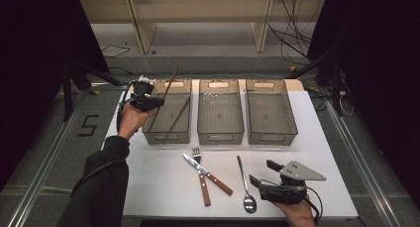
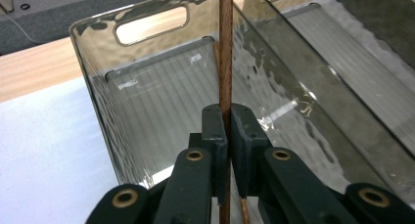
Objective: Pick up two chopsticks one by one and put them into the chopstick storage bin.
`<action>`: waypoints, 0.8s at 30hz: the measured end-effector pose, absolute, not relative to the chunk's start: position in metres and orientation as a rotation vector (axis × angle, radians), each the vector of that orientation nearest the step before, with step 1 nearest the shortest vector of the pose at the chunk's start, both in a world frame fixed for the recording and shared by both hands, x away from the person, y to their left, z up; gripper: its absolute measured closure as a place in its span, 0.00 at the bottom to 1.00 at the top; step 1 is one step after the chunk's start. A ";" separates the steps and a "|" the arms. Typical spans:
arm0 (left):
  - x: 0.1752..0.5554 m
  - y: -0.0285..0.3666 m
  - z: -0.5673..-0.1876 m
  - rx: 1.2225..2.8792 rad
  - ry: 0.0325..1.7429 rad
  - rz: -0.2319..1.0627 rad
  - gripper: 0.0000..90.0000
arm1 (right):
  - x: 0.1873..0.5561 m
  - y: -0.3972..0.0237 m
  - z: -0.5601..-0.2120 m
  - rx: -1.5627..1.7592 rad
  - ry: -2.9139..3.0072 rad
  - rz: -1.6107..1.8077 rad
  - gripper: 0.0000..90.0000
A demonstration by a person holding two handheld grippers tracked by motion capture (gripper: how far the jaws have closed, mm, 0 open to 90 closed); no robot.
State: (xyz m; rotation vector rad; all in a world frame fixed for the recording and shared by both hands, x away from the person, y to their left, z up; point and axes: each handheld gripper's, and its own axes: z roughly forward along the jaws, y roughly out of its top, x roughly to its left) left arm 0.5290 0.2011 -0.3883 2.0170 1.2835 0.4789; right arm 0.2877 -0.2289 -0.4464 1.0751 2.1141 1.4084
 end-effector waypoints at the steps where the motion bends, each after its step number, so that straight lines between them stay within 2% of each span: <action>1: 0.529 0.201 -0.390 2.014 1.291 0.477 0.94 | 0.288 -0.229 -0.446 1.074 2.113 1.409 0.24; 13: 0.532 0.202 -0.405 2.015 1.357 0.454 0.92 | 0.288 -0.229 -0.446 1.075 2.114 1.409 0.24; 16: 0.531 0.202 -0.404 2.006 1.373 0.440 0.73 | 0.288 -0.229 -0.446 1.075 2.114 1.409 0.24; 19: 0.528 0.203 -0.400 1.980 1.381 0.421 0.60 | 0.288 -0.229 -0.447 1.076 2.115 1.408 0.24; 24: 0.520 0.204 -0.392 1.960 1.369 0.386 0.45 | 0.288 -0.228 -0.447 1.079 2.119 1.406 0.24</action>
